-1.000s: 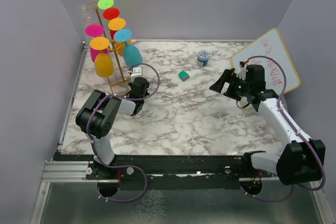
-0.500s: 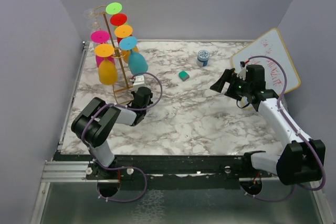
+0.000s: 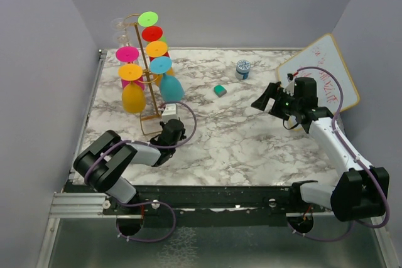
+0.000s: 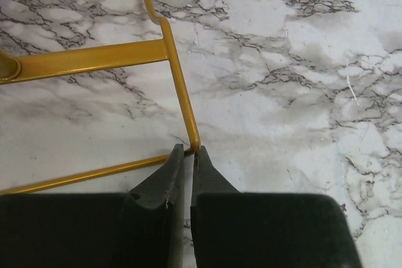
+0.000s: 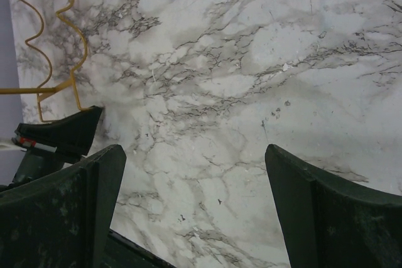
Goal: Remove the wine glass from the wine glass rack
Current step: Move the wine rack to the center of the board.
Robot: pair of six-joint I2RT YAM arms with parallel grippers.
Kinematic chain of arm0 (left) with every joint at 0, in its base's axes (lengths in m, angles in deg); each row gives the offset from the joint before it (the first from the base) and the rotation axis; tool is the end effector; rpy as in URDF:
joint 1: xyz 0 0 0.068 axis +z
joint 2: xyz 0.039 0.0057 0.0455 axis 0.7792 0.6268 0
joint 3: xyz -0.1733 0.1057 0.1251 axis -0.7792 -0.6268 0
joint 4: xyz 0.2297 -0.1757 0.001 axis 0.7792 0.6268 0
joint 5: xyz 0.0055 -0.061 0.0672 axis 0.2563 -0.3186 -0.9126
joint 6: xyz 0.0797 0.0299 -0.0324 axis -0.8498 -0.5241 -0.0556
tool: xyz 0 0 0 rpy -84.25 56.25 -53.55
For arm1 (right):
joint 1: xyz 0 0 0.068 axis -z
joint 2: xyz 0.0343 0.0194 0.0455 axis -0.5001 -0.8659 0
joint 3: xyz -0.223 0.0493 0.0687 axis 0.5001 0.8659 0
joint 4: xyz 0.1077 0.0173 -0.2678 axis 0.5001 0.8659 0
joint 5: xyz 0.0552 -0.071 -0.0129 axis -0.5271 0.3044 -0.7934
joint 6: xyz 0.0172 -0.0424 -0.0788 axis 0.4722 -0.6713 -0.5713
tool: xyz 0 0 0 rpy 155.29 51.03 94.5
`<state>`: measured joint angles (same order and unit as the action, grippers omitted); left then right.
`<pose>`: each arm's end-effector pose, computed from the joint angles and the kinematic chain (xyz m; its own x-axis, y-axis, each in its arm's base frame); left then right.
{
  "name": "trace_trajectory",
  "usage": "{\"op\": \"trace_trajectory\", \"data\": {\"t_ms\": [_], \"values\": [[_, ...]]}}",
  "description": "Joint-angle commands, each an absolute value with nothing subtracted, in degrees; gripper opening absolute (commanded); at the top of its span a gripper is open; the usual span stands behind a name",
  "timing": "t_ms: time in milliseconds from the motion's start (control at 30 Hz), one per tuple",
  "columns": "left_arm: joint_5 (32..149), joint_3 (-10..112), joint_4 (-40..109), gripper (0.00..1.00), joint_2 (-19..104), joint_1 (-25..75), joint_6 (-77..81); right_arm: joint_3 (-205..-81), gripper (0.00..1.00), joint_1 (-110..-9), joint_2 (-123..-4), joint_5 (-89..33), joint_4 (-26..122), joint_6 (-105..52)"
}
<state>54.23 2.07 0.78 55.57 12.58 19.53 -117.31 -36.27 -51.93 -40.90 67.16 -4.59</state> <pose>0.2657 -0.1631 0.0432 -0.4570 -0.1868 -0.8696 0.0132 0.9762 -0.2166 0.3296 0.0653 0.1975 -0.7318 0.3748 -0.5692 -0.0230 0.8211 0.5703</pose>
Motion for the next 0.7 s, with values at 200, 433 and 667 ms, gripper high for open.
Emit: {"op": "trace_trajectory", "data": {"t_ms": [200, 433, 667], "values": [[53.93, -2.17, 4.74, 0.02, 51.94, 7.29, 26.27, -116.65, 1.00, -36.05, -50.60, -48.27, 63.91, -2.45], [52.74, -2.72, 7.89, 0.14, 48.34, 6.14, 26.90, -116.04, 1.00, -36.05, -51.65, -59.03, 56.48, 1.86], [53.32, -1.27, 13.54, 0.45, 44.93, 6.19, 25.98, -118.34, 1.00, -36.07, -52.68, -64.45, 52.64, 5.93]]}}
